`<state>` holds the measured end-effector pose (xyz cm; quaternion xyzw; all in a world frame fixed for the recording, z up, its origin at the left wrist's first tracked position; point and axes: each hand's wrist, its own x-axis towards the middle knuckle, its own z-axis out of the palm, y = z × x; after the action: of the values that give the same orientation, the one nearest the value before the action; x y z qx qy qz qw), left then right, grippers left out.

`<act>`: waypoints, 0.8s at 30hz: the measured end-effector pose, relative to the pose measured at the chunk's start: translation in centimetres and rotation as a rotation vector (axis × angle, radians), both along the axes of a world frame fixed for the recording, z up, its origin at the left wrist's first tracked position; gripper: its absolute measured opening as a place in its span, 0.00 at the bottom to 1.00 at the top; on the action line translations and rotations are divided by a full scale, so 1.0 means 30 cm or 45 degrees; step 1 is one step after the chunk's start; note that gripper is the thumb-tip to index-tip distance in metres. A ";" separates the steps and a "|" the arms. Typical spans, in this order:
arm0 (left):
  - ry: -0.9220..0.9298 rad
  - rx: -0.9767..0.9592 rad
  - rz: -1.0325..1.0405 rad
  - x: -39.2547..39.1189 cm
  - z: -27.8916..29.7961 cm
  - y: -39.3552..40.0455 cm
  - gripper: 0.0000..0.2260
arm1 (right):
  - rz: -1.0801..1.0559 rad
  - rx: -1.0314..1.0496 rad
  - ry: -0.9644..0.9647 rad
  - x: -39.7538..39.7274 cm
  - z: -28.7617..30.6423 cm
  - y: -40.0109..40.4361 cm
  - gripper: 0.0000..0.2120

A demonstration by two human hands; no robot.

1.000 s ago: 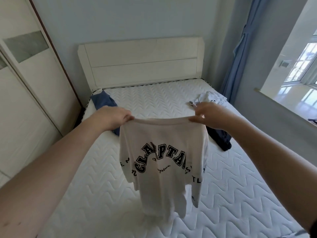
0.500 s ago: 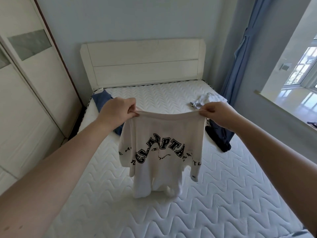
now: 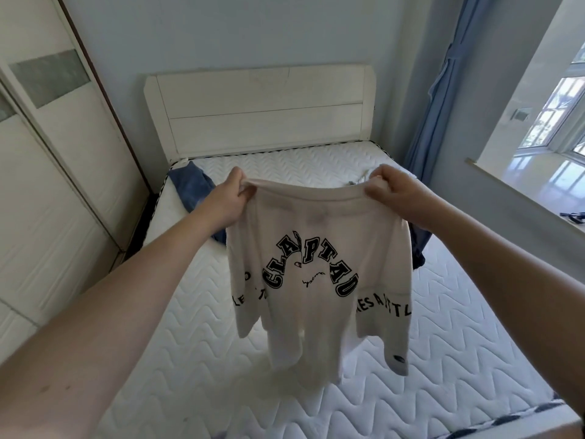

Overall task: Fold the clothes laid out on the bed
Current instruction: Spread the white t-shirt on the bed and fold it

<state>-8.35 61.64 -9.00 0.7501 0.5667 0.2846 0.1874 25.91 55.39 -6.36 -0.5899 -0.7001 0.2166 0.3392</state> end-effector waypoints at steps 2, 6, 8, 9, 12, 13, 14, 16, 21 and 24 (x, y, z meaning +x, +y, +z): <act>0.027 0.094 -0.059 -0.004 -0.004 -0.005 0.10 | 0.078 -0.064 -0.208 0.021 0.003 -0.004 0.14; 0.082 0.185 -0.228 -0.027 0.009 -0.014 0.08 | 0.087 -0.238 -0.531 0.054 -0.011 -0.013 0.28; 0.172 0.165 -0.290 -0.041 0.024 -0.014 0.12 | 0.021 -0.241 -0.639 0.068 -0.030 -0.009 0.30; 0.214 0.139 -0.306 -0.045 0.030 -0.014 0.14 | -0.023 -0.236 -0.661 0.074 -0.038 -0.003 0.28; 0.246 0.049 -0.265 -0.040 0.035 -0.005 0.20 | -0.178 -0.176 -0.781 0.060 -0.043 0.008 0.09; 0.251 0.031 -0.236 -0.033 0.034 -0.001 0.19 | -0.203 -0.153 -0.811 0.054 -0.044 0.013 0.12; 0.260 0.023 -0.215 -0.029 0.035 0.004 0.16 | -0.222 -0.141 -0.821 0.047 -0.043 0.014 0.16; 0.242 -0.014 -0.179 -0.034 0.041 0.017 0.09 | -0.234 -0.110 -0.704 0.048 -0.042 0.015 0.16; -0.002 -0.134 -0.149 -0.086 0.041 0.020 0.07 | -0.149 -0.136 -0.169 0.080 -0.029 -0.010 0.07; -0.155 -0.338 -0.237 -0.094 0.074 -0.007 0.07 | -0.177 -0.149 -0.052 0.079 -0.023 -0.008 0.03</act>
<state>-11.17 61.42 -6.78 0.7493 0.5151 0.2338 0.3443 28.27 55.14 -7.05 -0.6603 -0.6503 0.2209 0.3039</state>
